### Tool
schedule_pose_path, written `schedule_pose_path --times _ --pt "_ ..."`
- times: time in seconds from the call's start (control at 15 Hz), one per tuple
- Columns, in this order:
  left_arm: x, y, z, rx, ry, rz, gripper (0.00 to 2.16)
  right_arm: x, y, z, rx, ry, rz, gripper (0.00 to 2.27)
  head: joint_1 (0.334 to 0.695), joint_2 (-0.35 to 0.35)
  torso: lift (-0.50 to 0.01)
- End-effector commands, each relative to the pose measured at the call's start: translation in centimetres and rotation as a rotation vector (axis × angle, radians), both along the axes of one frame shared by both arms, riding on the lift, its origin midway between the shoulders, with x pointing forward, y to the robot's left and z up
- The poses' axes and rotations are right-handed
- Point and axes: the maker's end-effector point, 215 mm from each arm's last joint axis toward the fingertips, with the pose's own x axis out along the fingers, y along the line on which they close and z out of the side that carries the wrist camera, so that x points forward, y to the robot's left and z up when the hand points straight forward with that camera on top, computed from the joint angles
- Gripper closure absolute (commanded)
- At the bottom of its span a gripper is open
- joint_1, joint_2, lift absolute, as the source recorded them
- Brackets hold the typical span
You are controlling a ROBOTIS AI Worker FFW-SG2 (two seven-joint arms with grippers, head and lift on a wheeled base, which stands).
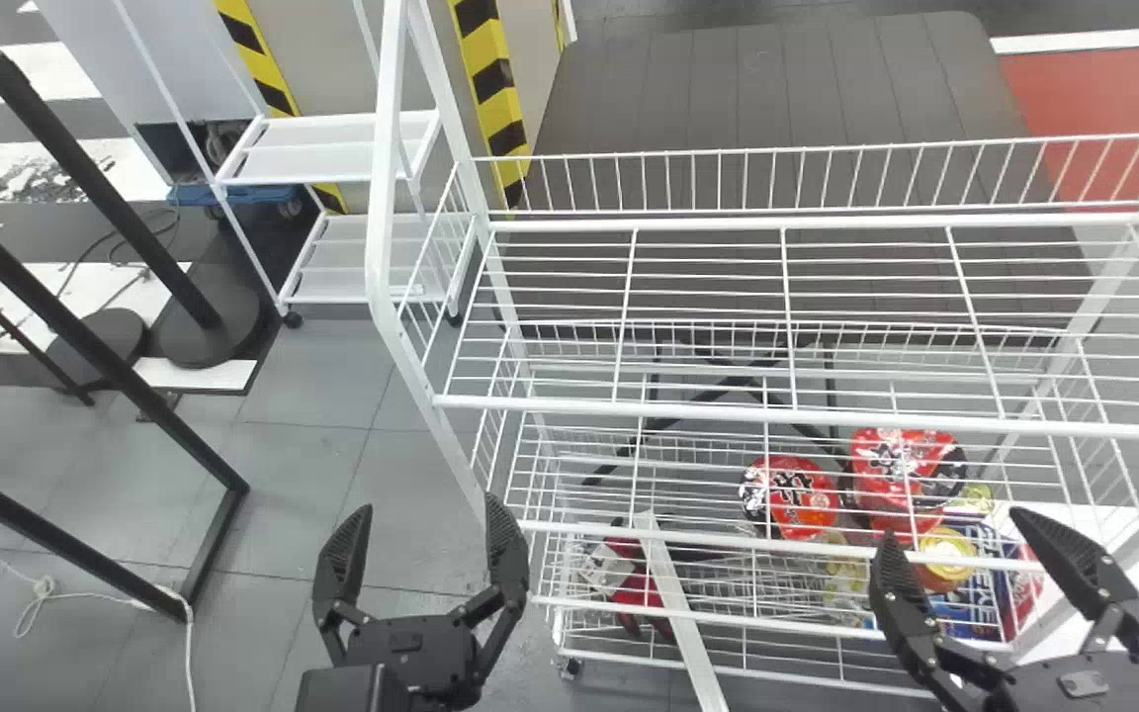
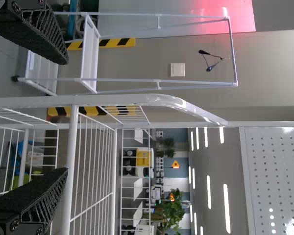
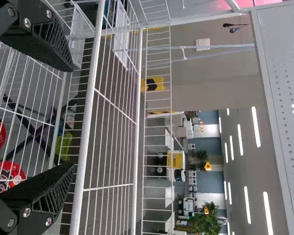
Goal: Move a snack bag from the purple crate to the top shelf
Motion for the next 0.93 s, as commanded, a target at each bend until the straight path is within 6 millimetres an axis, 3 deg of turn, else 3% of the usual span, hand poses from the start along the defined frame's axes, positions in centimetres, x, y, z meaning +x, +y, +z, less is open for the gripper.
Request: schedule_pose_path --times 0.0,0.87 --pt "0.17 0.02 -0.04 -0.006 0.001 -0.01 0.01 -0.01 -0.01 0.01 0.001 -0.002 0.0 0.14 0.695 0.181 -0.039" --pt "0.13 -0.04 -0.13 -0.01 0.003 -0.016 0.03 -0.03 -0.05 0.84 0.007 -0.033 -0.002 0.14 0.695 0.18 -0.091"
